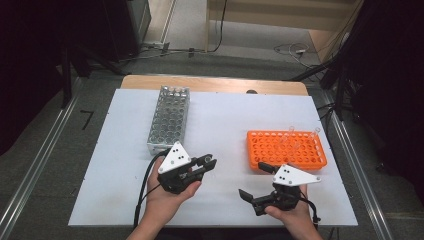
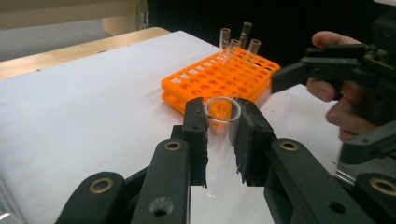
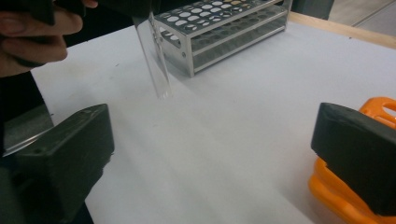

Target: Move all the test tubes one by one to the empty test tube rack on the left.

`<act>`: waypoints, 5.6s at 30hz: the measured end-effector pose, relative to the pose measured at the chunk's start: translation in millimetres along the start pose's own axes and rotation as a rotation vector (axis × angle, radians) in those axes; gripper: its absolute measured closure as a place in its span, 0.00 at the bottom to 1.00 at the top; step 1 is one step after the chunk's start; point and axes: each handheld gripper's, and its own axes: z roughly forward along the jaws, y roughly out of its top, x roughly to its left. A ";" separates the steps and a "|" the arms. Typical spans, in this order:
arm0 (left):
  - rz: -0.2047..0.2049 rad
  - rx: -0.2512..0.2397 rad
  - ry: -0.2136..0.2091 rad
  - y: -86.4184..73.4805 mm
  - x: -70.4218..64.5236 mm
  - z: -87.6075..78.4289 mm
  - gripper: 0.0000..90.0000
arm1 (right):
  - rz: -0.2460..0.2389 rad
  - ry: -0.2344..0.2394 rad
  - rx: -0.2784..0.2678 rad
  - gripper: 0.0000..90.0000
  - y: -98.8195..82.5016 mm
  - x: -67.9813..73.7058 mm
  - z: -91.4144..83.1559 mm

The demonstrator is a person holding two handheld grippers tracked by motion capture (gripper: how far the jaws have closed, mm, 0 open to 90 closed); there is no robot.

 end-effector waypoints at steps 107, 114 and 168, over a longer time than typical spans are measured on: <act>-0.204 0.125 0.460 67.9 250.2 128.1 0.71 | 0.085 -0.134 0.004 0.00 -50.3 -52.5 -63.4; -0.196 0.117 0.409 72.1 240.8 121.8 0.49 | 0.088 -0.142 0.003 0.00 -49.7 -54.1 -62.3; -0.154 -0.120 0.181 2.7 82.6 -21.9 0.00 | 0.230 -0.303 0.004 0.18 -36.4 -121.6 -42.5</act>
